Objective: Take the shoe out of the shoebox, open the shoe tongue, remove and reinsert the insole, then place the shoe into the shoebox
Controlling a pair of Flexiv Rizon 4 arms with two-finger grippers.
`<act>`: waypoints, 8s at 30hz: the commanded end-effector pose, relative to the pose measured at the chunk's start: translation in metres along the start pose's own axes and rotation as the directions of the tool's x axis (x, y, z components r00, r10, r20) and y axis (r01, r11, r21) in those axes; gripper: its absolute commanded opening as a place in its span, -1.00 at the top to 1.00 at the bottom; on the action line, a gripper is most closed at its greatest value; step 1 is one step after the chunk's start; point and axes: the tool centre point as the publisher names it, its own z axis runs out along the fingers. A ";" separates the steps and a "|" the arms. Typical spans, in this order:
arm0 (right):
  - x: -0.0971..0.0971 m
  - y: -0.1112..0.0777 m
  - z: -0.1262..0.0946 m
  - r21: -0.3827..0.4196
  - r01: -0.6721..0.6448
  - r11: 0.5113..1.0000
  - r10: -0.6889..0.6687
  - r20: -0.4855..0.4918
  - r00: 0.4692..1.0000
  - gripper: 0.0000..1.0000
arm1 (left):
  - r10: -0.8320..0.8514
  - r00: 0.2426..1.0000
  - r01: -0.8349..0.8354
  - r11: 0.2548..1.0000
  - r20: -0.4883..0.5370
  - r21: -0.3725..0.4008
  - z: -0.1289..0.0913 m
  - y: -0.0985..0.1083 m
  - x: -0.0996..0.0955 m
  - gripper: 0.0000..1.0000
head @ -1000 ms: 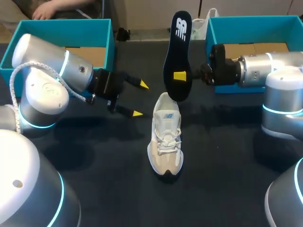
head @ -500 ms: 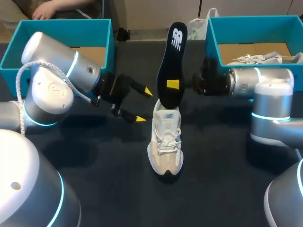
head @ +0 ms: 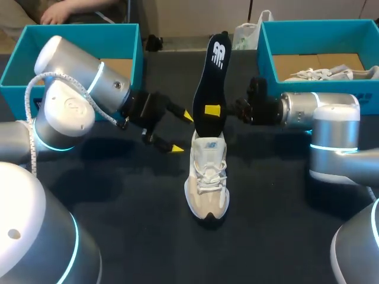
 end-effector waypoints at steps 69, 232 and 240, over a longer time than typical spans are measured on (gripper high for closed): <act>-0.018 -0.025 -0.005 0.065 -0.058 0.996 0.049 0.132 0.990 1.00 | -0.012 1.000 0.012 1.000 0.024 -0.010 -0.006 0.001 -0.001 -1.00; 0.016 -0.089 -0.004 0.248 -0.321 0.914 0.279 0.190 0.941 0.87 | -0.012 1.000 0.012 1.000 0.024 -0.010 -0.006 0.001 -0.001 -1.00; 0.014 -0.070 -0.006 0.264 -0.283 0.922 0.234 0.204 0.951 0.63 | -0.012 1.000 0.012 1.000 0.024 -0.010 -0.006 0.001 -0.001 -1.00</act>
